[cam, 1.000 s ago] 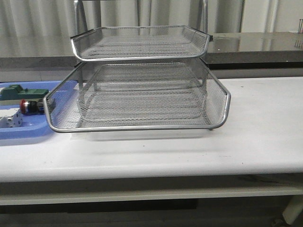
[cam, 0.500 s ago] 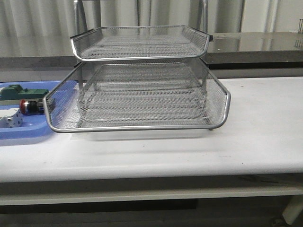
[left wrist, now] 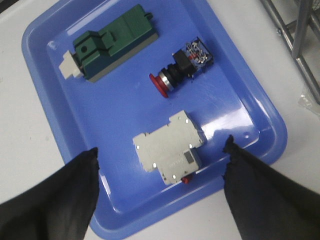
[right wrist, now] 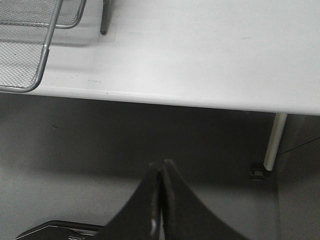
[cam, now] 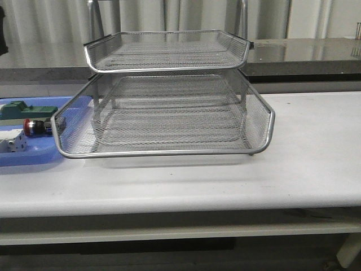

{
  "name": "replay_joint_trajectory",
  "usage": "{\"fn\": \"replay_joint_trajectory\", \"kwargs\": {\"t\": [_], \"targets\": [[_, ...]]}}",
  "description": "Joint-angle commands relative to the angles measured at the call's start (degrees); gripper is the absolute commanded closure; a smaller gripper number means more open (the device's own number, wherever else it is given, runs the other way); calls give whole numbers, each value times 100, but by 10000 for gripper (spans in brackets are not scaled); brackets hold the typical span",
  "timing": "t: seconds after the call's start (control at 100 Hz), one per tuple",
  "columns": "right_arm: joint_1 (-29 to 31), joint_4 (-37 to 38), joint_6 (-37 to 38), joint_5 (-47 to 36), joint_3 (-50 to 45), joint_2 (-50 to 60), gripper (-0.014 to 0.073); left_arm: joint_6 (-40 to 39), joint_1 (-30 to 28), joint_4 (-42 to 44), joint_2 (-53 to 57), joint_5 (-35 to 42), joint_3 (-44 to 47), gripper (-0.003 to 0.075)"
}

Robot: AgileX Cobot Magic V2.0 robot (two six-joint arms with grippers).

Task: Place button on rack with both arms
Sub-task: 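Lower the left gripper onto the red-capped button in the blue tray and grasp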

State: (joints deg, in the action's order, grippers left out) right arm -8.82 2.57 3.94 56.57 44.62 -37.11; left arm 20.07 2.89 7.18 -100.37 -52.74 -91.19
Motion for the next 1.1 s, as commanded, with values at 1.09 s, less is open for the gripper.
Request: {"fn": "replay_joint_trajectory", "kwargs": {"t": [1.09], "targets": [[-4, 82, -18, -329, 207, 14, 661, 1455, 46, -718, -3327, -388, -3132, 208]]}}
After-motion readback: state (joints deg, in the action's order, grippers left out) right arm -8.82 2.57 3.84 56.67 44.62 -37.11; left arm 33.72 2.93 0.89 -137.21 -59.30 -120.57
